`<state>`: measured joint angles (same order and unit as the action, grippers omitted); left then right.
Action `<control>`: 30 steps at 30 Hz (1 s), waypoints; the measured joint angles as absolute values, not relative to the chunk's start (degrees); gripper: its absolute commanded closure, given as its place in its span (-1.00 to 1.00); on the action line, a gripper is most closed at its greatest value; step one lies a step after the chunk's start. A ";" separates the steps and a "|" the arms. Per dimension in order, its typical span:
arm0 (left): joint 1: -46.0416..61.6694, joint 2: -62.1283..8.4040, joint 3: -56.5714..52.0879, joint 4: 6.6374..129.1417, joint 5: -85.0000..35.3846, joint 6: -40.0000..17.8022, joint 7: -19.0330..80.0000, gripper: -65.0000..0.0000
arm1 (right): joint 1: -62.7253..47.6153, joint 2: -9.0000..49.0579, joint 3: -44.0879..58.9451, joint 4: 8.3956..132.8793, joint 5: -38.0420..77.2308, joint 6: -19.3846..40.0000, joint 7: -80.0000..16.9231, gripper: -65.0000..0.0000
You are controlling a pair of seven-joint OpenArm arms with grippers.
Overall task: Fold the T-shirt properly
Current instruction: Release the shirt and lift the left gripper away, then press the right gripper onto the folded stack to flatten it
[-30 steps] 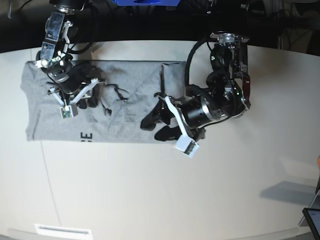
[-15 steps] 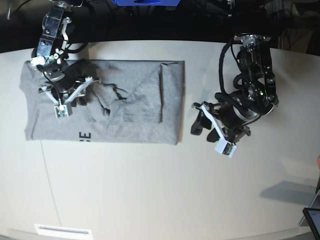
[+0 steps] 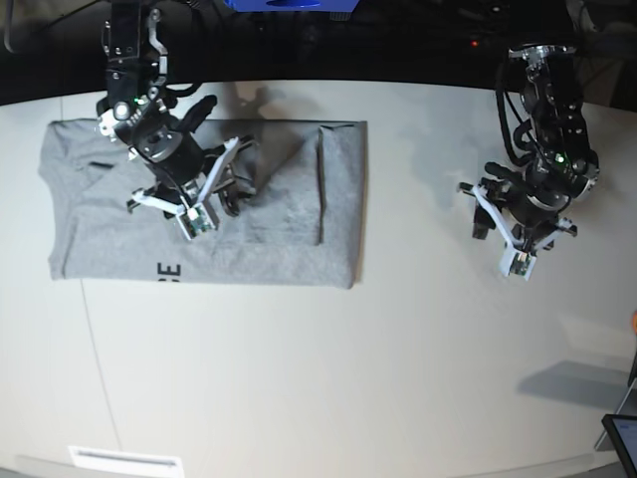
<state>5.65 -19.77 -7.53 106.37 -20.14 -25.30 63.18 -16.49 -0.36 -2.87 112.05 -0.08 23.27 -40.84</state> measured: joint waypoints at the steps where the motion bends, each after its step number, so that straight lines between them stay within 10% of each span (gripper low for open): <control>1: 6.46 -20.23 -7.49 106.37 -18.24 -25.82 62.81 0.05 | -16.38 -0.14 -4.67 112.01 -2.28 21.78 -40.84 0.43; 18: 22.68 -21.02 -22.46 107.53 -1.98 -31.55 47.77 0.05 | -7.53 -2.83 -28.45 110.63 -15.62 16.95 -47.40 0.42; 24: 22.72 -18.90 -22.48 107.53 -1.98 -31.57 47.53 0.05 | -4.10 -4.47 -28.64 108.29 -15.70 16.93 -50.35 -0.30; 30: 22.22 -18.31 -22.61 107.50 -1.93 -31.62 47.55 0.05 | -2.66 -4.64 -28.64 105.49 -15.62 16.97 -50.26 -0.31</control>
